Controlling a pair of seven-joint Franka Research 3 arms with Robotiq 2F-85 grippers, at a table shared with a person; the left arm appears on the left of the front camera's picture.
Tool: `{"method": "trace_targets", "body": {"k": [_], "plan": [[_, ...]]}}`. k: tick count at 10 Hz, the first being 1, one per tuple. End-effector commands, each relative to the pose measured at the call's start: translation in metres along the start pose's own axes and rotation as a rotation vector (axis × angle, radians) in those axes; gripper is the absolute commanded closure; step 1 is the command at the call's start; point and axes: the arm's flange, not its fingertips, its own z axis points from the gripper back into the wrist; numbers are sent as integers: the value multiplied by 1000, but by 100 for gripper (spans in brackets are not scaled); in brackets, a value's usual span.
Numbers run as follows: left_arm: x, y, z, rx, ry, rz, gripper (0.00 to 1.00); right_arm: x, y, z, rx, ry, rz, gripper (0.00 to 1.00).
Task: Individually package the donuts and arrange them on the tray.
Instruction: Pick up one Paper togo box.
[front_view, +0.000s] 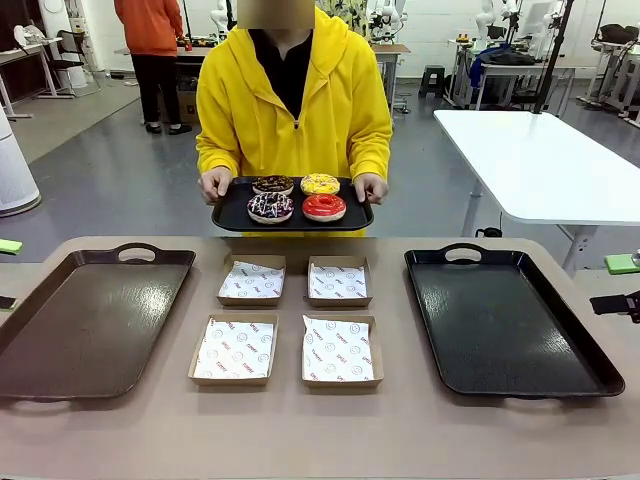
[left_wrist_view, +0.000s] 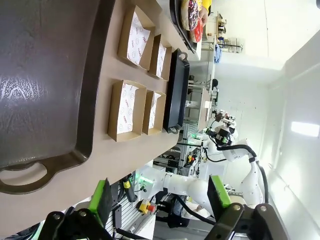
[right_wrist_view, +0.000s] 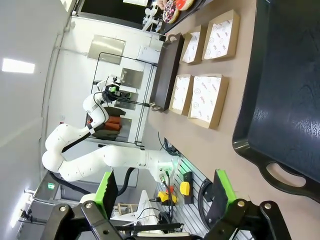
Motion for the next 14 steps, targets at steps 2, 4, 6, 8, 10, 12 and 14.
{"method": "trace_targets", "body": {"k": [2, 4, 6, 8, 10, 12, 14], "plan": [[0, -1, 1, -18, -6, 5, 0, 1, -1, 0, 14, -3, 8, 0], [0, -1, 1, -18, -6, 5, 0, 1, -1, 0, 14, -3, 8, 0], [0, -1, 1, -18, -6, 5, 0, 1, -1, 0, 14, -3, 8, 0], [0, -1, 1, -18, -6, 5, 0, 1, -1, 0, 14, -3, 8, 0], [0, -1, 1, -18, -6, 5, 0, 0, 0, 0, 1, 1, 0, 0], [0, -1, 1, -18, -6, 5, 0, 34, 59, -37, -213, 127, 10, 0], [0, -1, 1, -18, -6, 5, 0, 78, 97, -90, -373, 209, -75, 0]]}}
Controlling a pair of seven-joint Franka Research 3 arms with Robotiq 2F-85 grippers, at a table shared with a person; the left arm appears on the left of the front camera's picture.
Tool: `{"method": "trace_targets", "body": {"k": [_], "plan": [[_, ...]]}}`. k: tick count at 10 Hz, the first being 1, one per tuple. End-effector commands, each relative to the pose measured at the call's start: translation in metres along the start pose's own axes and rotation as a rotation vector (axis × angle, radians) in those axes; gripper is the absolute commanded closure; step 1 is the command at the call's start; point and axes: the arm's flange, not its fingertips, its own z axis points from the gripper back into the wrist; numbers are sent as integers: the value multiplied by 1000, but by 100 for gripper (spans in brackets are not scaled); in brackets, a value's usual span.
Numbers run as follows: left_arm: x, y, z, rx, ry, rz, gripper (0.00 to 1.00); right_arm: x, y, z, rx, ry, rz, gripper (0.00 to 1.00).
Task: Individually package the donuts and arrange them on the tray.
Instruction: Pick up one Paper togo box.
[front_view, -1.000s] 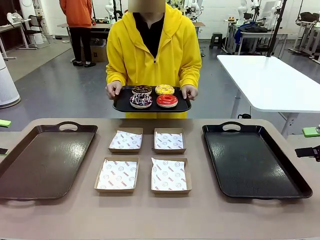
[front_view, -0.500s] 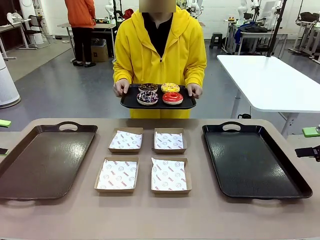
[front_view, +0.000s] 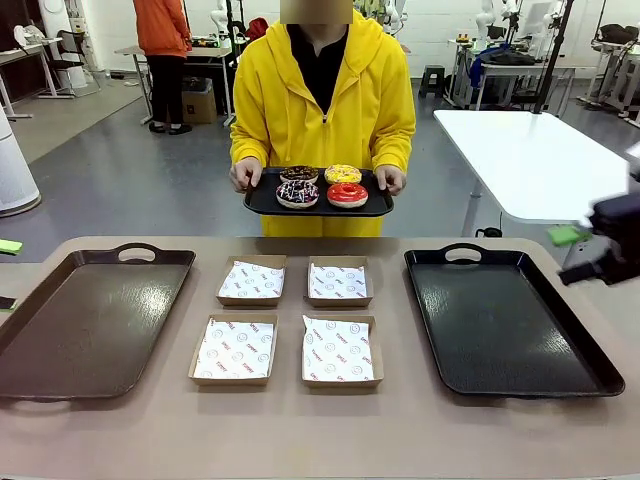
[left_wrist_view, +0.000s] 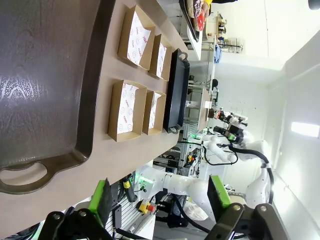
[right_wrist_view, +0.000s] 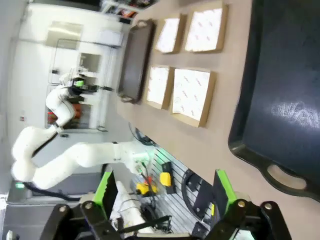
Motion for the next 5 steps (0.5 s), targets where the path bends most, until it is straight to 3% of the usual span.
{"method": "trace_targets", "body": {"k": [1, 5], "plan": [[0, -1, 1, -18, -6, 3, 0, 46, 35, -38, -165, 95, -76, 0], [0, -1, 1, -18, -6, 3, 0, 90, 70, -137, -483, 160, -115, 0]]}}
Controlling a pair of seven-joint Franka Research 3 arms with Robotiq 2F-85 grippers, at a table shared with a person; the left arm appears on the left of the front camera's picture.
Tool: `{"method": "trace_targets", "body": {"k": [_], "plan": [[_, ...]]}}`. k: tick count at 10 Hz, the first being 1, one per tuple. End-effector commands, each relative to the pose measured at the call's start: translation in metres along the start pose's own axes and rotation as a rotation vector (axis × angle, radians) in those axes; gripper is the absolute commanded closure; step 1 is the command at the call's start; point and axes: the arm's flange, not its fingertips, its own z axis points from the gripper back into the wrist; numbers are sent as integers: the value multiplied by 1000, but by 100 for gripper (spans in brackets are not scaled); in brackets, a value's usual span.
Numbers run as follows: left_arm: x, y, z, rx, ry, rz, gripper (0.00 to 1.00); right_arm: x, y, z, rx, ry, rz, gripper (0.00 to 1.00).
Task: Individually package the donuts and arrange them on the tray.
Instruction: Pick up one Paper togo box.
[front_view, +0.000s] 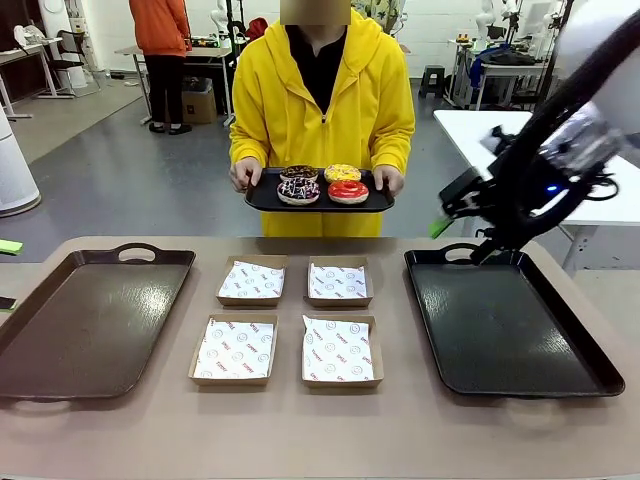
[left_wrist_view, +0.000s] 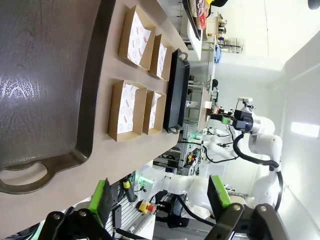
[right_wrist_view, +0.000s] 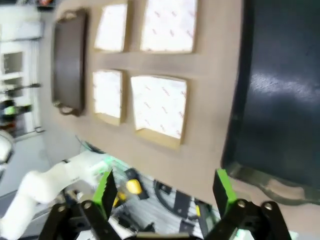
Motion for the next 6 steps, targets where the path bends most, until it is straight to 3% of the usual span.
{"method": "trace_targets", "body": {"k": [1, 3, 6], "plan": [[0, -2, 1, -18, -6, 2, 0, 13, 17, -30, -146, 32, -23, 0], [0, -2, 1, -18, -6, 2, 0, 8, 38, -77, -262, 25, 25, 0], [0, -2, 1, -18, -6, 2, 0, -17, 43, -130, -321, 18, 94, 0]]}}
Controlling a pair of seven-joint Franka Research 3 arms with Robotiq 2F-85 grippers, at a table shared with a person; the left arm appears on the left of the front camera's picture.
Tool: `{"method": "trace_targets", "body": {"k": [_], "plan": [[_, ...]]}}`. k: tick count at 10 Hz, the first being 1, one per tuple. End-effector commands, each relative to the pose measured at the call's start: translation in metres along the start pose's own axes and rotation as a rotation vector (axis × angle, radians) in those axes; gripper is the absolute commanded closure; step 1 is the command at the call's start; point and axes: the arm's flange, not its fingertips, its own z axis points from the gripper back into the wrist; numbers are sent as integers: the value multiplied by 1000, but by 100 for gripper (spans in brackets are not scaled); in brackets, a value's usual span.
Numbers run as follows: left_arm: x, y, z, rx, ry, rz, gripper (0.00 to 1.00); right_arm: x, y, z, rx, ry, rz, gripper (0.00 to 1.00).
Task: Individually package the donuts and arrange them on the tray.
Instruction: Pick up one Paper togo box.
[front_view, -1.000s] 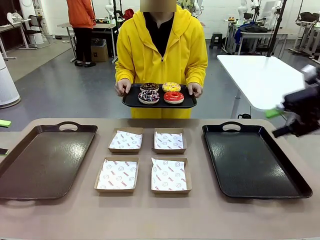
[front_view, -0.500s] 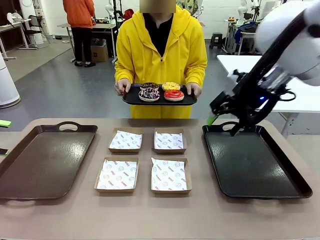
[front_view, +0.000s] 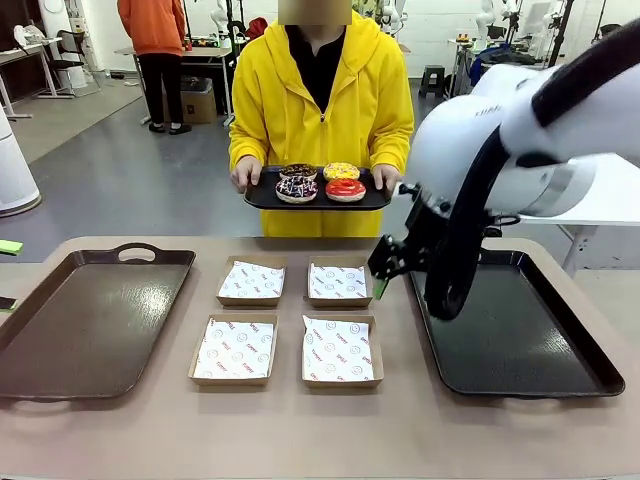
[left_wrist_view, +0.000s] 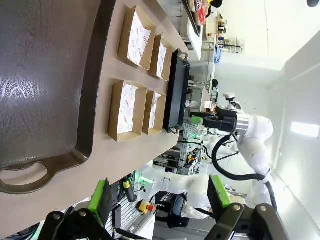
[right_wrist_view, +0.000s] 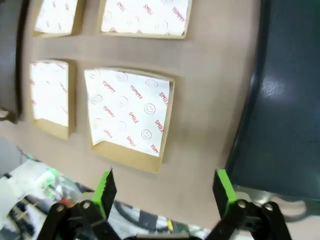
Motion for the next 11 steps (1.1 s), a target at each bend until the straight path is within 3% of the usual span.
{"method": "trace_targets", "body": {"k": [1, 3, 4, 11], "plan": [[0, -2, 1, -18, -7, 2, 0, -13, -4, -30, -55, -38, 22, 0], [0, -2, 1, -18, -7, 2, 0, -24, -5, -41, -25, -54, 68, 0], [0, -2, 1, -18, -7, 2, 0, -16, 0, -29, -32, -11, 33, 0], [0, -2, 1, -18, -7, 2, 0, -16, -3, -30, -25, -21, 36, 0]]}}
